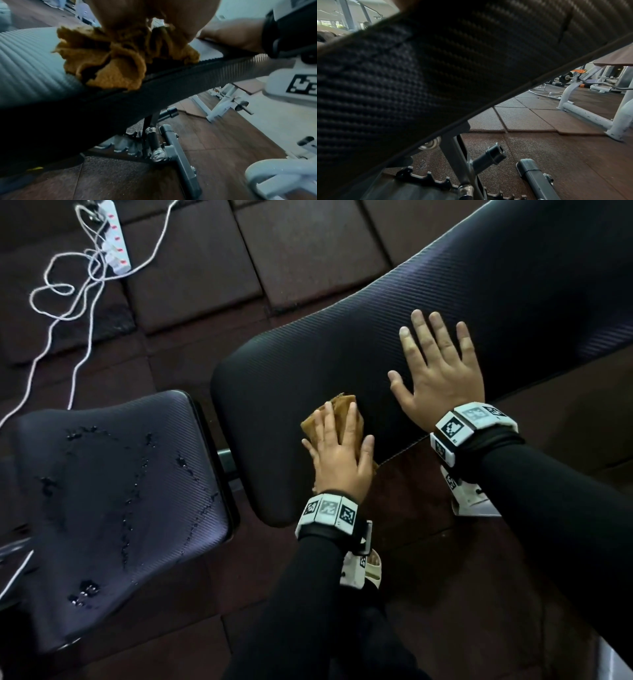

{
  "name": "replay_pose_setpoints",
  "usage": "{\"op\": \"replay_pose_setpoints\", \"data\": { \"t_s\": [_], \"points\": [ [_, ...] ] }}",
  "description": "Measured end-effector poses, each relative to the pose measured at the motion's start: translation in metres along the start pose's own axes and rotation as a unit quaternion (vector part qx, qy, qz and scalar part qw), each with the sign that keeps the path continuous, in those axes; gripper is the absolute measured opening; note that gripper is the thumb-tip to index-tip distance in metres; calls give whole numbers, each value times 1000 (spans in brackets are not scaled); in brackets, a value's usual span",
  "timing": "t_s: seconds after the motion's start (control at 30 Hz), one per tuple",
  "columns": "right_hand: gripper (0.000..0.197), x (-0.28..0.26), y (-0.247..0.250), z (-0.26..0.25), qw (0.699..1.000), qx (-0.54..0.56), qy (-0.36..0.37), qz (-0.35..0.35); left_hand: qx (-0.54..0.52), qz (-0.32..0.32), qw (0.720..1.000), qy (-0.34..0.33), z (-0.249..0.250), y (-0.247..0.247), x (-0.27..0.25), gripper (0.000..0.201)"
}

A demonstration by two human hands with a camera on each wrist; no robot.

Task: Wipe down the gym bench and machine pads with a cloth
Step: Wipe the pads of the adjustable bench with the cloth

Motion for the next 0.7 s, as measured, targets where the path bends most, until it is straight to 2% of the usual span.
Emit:
{"op": "replay_pose_setpoints", "data": {
  "t_s": [0.07, 0.13, 0.2, 0.27, 0.33, 0.37, 0.43, 0.5, 0.6, 0.7],
  "points": [
    [59, 1, 0, 1, 1000, 8, 1, 2, -1, -12, 1000, -9, -5, 2, 0, 61],
    [59, 0, -1, 1, 1000, 13, 0, 2, -23, 9, 1000, 3, -20, 13, -4, 63],
    [60, -1, -1, 1, 1000, 19, -5, -12, -4, 33, 998, 60, -48, 26, -9, 64],
    [61, 1, 0, 1, 999, 34, -13, -32, 31, 37, 987, 154, -83, 35, -16, 60],
    [64, 2, 3, 1, 998, 44, -29, -43, 72, 14, 971, 227, -114, 40, -23, 58],
    [64, 1, 7, 0, 997, 49, -43, -38, 83, -8, 966, 243, -125, 40, -25, 59],
    [62, -5, 14, -14, 995, 66, -66, -14, 84, -45, 965, 244, -139, 38, -28, 59],
    [59, -19, 18, -46, 995, 91, -42, -15, 81, -60, 967, 233, -145, 36, -29, 58],
    [58, -44, 15, -104, 987, 145, 30, -58, 83, -66, 967, 232, -147, 32, -28, 58],
    [58, -62, 1, -137, 980, 136, 75, -124, 90, -72, 966, 230, -148, 30, -29, 57]
  ]
}}
Point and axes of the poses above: each hand's wrist, its own x-axis towards the middle knuckle, its own y-axis out of the back of the hand, z = x × y, the point moved 4 cm from there along x, towards the middle knuckle, and after that the axes turned 7 degrees about y, right-handed, at the moved point
